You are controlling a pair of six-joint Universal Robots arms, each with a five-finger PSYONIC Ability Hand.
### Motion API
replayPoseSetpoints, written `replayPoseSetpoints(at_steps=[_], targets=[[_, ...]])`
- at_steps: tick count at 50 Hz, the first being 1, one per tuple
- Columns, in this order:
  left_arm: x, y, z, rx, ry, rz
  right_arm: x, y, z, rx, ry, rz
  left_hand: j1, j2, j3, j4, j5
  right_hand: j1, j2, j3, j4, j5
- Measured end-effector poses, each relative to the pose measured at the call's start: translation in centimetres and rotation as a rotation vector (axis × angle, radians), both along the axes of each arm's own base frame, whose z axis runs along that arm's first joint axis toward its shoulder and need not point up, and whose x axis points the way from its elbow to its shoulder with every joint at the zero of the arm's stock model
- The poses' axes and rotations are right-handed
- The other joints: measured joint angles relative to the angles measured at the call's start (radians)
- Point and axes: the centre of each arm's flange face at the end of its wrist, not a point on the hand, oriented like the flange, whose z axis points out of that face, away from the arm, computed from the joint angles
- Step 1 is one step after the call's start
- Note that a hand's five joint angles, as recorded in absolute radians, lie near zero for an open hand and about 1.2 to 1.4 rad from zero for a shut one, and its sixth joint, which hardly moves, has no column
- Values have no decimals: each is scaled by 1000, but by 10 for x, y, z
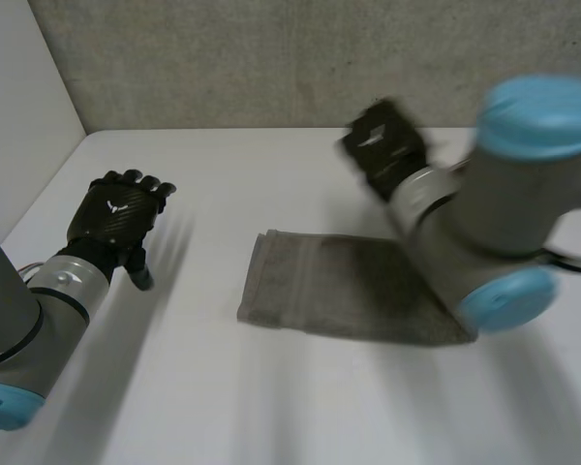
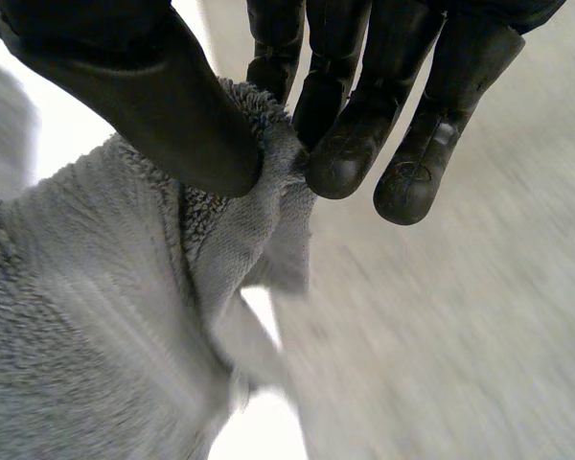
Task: Fold the towel.
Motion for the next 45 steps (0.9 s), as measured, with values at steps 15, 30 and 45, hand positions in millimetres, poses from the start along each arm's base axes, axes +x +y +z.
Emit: replayPoseSetpoints(at_steps=[15,30,45], targets=[[-1,0,-1,2,0,-4,39,54,-75,195,78,132,0,0,0,0,0,-1062,-1039,-1077,-1080,-1102],[-3,2,-1,1,-1,-10,-69,22,-46,420,-167,-175,-1,0,0,0,0,-1094,-1053,-1097,-1087,-1102],[-4,4,-3,9,-4,-18,-126,18,-105,518,-81,-300,-1,0,0,0,0,-473,-437,-492,-488,-501]])
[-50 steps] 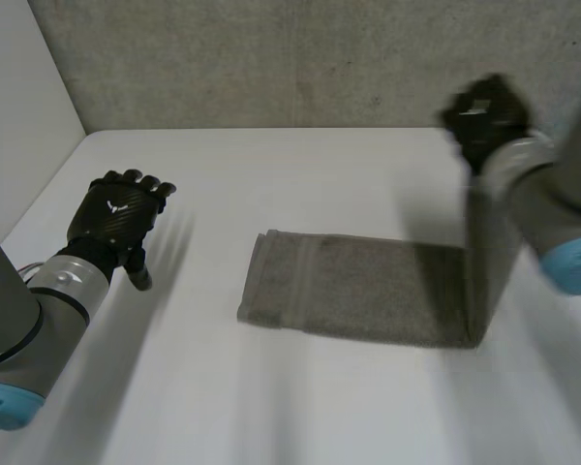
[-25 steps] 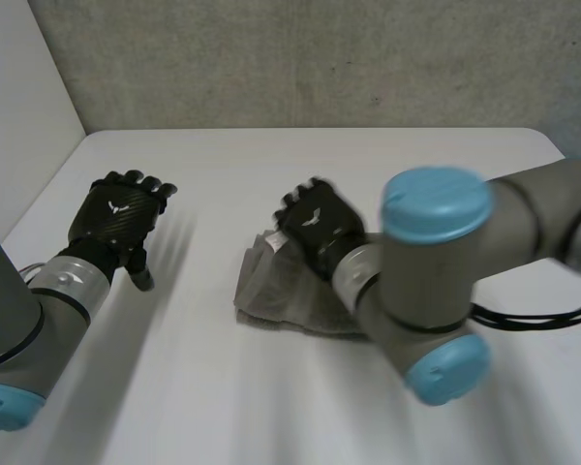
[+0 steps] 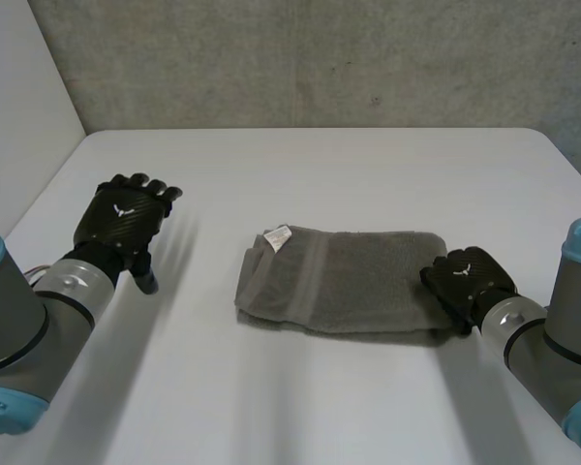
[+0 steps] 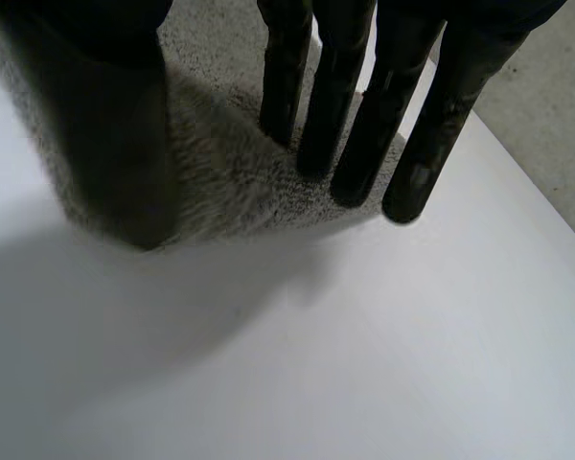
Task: Fold the towel.
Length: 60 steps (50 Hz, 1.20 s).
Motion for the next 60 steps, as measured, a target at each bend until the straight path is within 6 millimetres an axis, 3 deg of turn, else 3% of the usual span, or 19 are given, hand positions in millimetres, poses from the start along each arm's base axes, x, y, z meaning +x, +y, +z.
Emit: replayPoseSetpoints(at_steps=[5,8,15,21,25,29,32,37,38,39,42,45,53,56,60], targets=[[0,2,-1,4,-1,-3,0,-7,-2,-9,-7,-4,0,0,0,0,0,369,444,448,446,459],[0,2,-1,5,-1,-3,1,-11,3,-30,-16,-8,0,0,0,0,0,382,467,483,488,496],[0,2,0,2,-1,-2,10,-22,39,-144,-58,-1,0,0,0,0,0,400,467,483,488,496],[0,2,2,-3,1,-1,42,-19,74,-245,-106,89,0,0,0,0,0,415,467,483,488,500],[0,2,4,-9,3,0,85,-1,81,-260,-130,220,0,0,0,0,0,422,467,483,488,500],[0,2,6,-16,6,2,125,21,78,-239,-143,349,0,0,0,0,0,429,467,483,488,500],[0,1,8,-22,7,4,154,39,65,-190,-139,448,0,0,0,0,0,430,467,483,488,500],[0,1,9,-25,9,5,175,54,35,-83,-96,525,0,0,0,0,0,398,407,422,425,442],[-1,1,9,-26,9,4,177,56,27,-55,-79,527,0,0,0,0,0,276,284,304,303,311],[-1,1,9,-27,9,4,177,56,24,-47,-74,526,0,0,0,0,0,220,205,227,246,251],[-3,2,11,-32,12,-3,175,53,19,-31,-57,484,0,0,0,0,0,-305,-292,-283,-285,-268],[-9,3,15,-45,23,-20,169,46,33,-63,-88,418,0,0,0,0,0,-587,-599,-581,-588,-596],[-35,7,36,-61,143,-88,136,35,92,-127,-262,261,0,0,0,0,0,-620,-619,-605,-600,-602],[-46,8,42,-39,213,-116,121,30,103,-121,-304,211,0,0,0,0,0,-620,-619,-605,-600,-602],[-65,11,41,18,285,-160,102,21,103,-98,-320,149,0,0,0,0,0,-620,-619,-605,-600,-602]])
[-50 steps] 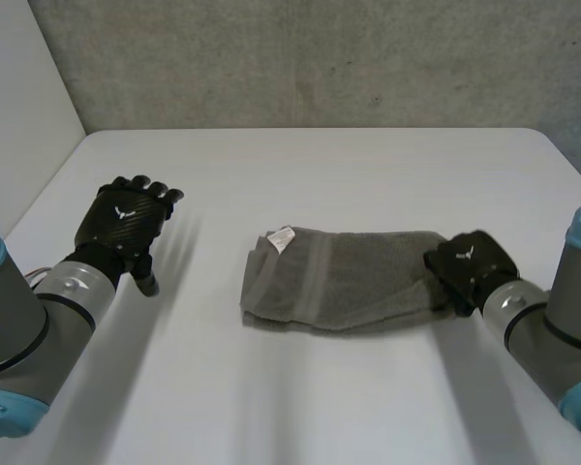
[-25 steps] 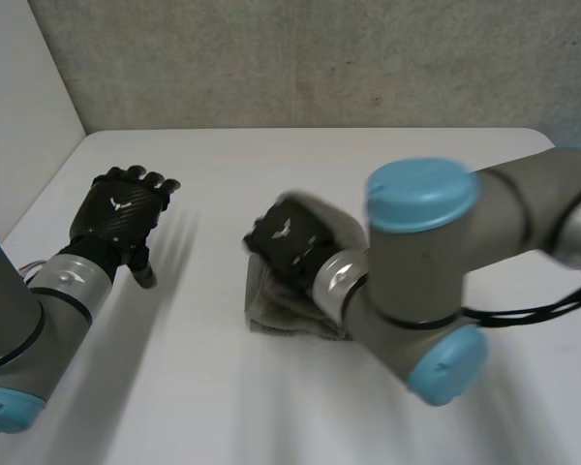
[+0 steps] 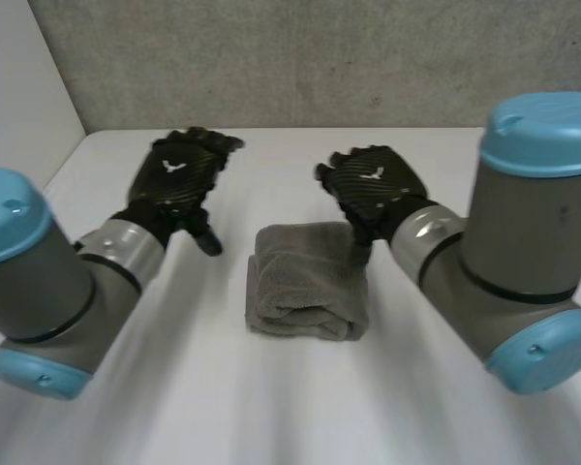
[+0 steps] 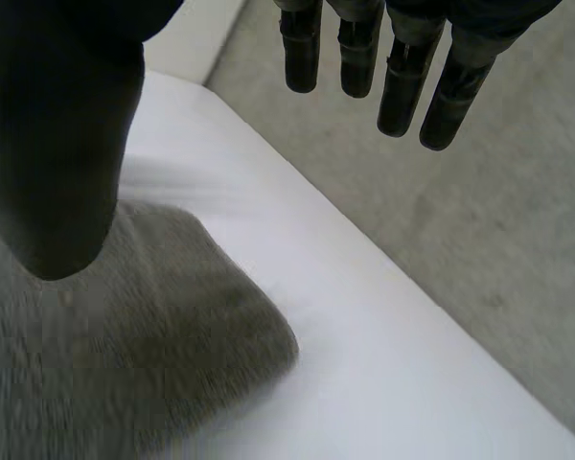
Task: Fold the towel.
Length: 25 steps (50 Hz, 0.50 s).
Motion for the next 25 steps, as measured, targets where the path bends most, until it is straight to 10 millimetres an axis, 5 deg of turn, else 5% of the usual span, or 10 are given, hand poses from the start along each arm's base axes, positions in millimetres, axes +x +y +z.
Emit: replayPoseSetpoints(at_steps=[12,19,25], targets=[[-54,12,-49,231,-26,-95,-18,-20,-46,139,22,-27,0,0,0,0,0,0,0,0,0,0],[-55,11,-85,314,-111,-11,-10,-25,-82,252,7,7,0,0,0,0,0,0,0,0,0,0],[-51,12,-87,321,-129,25,-6,-26,-97,293,11,14,0,0,0,0,0,0,0,0,0,0]])
